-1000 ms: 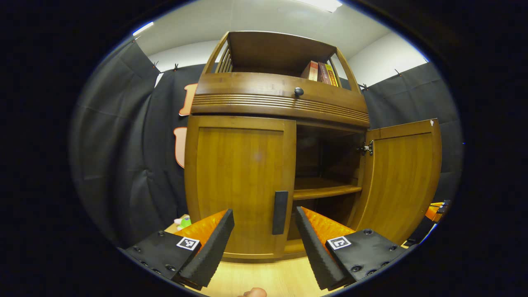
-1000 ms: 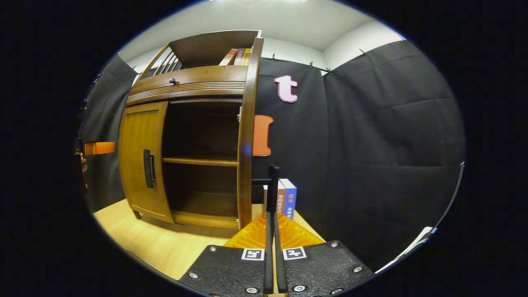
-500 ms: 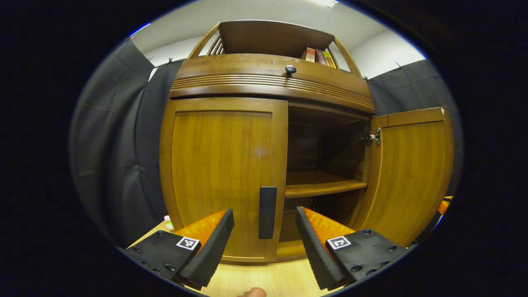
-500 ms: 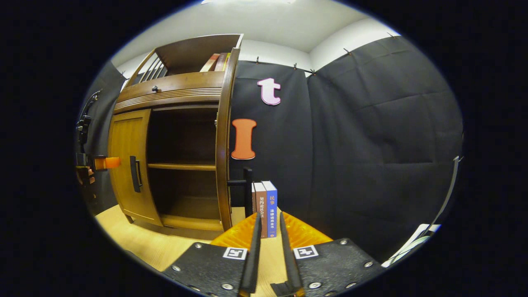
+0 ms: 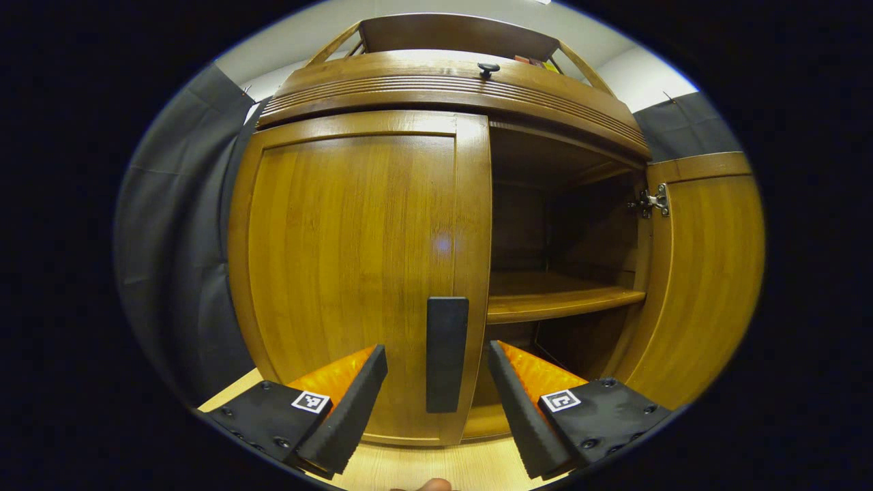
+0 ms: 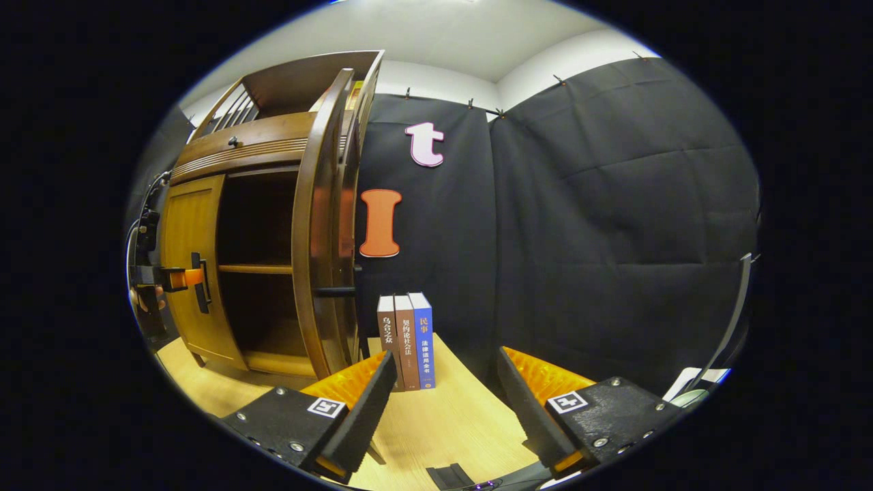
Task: Open the right door of the double-door shoe cabinet with the right hand, and open the left door with the left hand.
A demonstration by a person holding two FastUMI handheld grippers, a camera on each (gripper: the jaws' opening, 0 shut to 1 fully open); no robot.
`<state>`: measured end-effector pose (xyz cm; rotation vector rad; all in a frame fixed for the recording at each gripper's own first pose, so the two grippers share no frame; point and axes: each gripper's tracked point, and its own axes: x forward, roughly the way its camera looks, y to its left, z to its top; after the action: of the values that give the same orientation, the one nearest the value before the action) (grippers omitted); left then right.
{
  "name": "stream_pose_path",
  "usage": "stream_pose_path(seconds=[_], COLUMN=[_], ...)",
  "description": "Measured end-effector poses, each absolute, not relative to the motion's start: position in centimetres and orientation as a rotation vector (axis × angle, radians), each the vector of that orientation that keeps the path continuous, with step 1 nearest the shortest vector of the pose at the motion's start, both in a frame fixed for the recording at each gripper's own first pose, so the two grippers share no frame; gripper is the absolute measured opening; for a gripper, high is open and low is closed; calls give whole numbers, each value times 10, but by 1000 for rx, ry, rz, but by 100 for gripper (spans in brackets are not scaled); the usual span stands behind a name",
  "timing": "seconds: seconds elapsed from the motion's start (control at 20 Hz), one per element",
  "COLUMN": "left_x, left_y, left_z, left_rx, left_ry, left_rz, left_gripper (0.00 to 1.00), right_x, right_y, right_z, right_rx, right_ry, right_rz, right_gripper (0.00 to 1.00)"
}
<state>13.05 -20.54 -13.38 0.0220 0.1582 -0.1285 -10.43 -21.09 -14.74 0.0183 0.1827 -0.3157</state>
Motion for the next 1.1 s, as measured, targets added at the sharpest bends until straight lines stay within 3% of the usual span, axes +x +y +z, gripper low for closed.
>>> stream_pose_path(seconds=[0.05,0.3,0.45,0.7,0.95,1.0,1.05,1.1], left_x=[134,145,152,157,153,153,153,152], left_y=[-207,-211,-214,-215,-213,-213,-213,-213], left_z=[-135,-142,-147,-153,-152,-152,-152,-151], left_rx=[25,33,23,-29,-45,-27,-9,2], left_ry=[155,160,170,168,164,162,165,165], left_rz=[-133,-142,-146,-169,-203,-205,-205,-201], left_gripper=[96,95,85,54,46,46,38,37], right_x=[-103,-107,-110,-109,-110,-110,-111,-112], right_y=[-211,-219,-219,-214,-209,-207,-204,-202], right_z=[-146,-141,-142,-141,-133,-131,-131,-130], right_rx=[21,37,31,37,27,25,25,26], right_ry=[180,161,164,161,150,151,153,153], right_rz=[-322,-346,-351,-343,-344,-341,-337,-333], right_gripper=[100,100,100,100,100,93,100,93])
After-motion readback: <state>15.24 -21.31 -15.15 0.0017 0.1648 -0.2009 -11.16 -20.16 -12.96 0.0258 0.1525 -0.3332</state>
